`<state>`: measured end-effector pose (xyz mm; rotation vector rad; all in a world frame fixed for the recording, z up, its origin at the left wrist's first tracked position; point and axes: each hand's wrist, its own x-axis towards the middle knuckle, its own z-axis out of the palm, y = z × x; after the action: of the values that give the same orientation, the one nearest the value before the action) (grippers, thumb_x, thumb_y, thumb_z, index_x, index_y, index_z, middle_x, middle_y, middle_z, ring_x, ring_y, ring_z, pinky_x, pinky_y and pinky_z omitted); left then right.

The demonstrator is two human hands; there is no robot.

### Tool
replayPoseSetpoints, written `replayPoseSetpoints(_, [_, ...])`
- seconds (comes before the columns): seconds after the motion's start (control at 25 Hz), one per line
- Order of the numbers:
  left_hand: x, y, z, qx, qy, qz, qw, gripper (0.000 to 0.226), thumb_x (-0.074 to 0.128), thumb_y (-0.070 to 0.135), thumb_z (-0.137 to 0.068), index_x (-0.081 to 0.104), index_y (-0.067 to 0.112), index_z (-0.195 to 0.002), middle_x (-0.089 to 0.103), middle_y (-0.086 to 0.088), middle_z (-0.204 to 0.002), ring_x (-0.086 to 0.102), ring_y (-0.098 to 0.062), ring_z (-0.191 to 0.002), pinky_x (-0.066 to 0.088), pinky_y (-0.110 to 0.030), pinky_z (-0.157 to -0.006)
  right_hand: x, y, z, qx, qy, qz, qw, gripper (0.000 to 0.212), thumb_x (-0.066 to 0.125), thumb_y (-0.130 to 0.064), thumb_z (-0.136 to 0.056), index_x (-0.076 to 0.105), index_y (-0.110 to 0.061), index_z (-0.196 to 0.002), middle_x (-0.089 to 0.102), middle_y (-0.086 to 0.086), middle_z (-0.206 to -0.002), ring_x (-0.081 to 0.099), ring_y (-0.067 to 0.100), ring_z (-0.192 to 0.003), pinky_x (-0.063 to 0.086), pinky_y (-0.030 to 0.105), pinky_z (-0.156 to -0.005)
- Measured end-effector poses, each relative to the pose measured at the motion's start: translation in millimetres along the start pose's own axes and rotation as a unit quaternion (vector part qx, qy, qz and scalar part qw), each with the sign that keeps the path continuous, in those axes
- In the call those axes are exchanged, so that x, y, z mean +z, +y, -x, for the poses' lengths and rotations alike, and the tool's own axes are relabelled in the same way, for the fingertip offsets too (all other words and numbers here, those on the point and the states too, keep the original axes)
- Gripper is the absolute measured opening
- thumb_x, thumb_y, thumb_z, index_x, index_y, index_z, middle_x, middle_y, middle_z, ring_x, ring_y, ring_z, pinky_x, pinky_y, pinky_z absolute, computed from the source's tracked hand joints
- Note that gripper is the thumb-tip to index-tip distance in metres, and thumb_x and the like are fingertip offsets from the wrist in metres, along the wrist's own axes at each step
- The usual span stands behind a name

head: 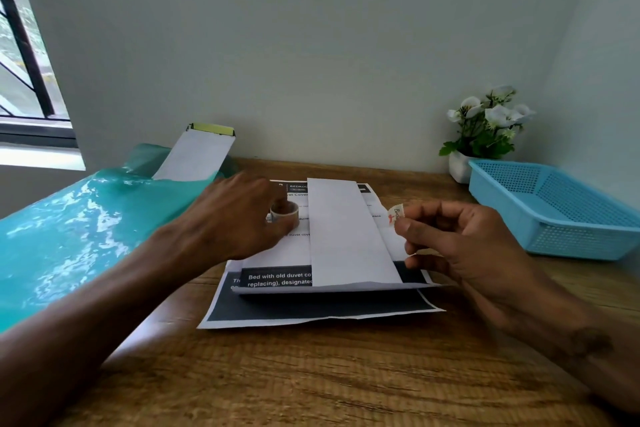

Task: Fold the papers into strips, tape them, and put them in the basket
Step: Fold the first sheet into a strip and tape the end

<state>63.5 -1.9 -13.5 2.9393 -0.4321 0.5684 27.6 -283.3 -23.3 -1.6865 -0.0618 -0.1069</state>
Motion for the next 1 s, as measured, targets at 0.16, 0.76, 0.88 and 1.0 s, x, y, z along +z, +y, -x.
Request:
replayPoseSetpoints(0.16, [-4,8,2,-0.019,0.105,0.077,0.991,0.032,0.062,0.062,-0.092,0.062,0.031,-0.097,0.068,0.009,-0.09,0.064,-0.011,-0.082,0.048,-0.033,-0.07,0,-1,1,0.017,-0.006,0.01,1.0,0.013,0.081,-0.018,-0.083,0.08,-0.017,-0.096,0.08,0.009,-0.083,0.076,0.02,-0.07,0.066,0.038,-0.073])
replayPoseSetpoints(0.76, [-21,61,19,-0.18,-0.119,0.534,0.817,0.086,0.087,0.041,-0.073,0.044,0.039,-0.149,0.067,-0.003,-0.123,0.076,-0.017,-0.095,0.063,-0.032,-0.083,3,0,0,0.074,-0.041,-0.055,0.995,0.032,0.078,-0.006,-0.086,0.072,-0.012,-0.117,0.081,0.01,-0.107,0.08,0.023,-0.096,0.06,0.041,-0.091])
replayPoseSetpoints(0.88, [-16,68,18,-0.166,-0.178,0.558,0.793,0.077,0.084,0.013,-0.082,0.049,0.039,-0.146,0.073,-0.007,-0.1,0.08,-0.021,-0.077,0.064,-0.027,-0.064,4,0,2,0.061,-0.032,-0.059,0.996,0.03,0.079,-0.01,-0.084,0.072,-0.01,-0.113,0.081,0.01,-0.104,0.08,0.023,-0.095,0.061,0.042,-0.09])
replayPoseSetpoints(1.0, [-11,69,19,-0.144,-0.177,0.585,0.778,0.054,0.079,0.002,-0.085,0.066,0.028,-0.131,0.081,-0.004,-0.088,0.08,-0.023,-0.082,0.066,-0.029,-0.067,4,-2,3,0.042,-0.007,-0.055,0.998,0.024,0.081,-0.018,-0.081,0.076,-0.011,-0.104,0.082,0.005,-0.099,0.079,0.021,-0.097,0.061,0.042,-0.09])
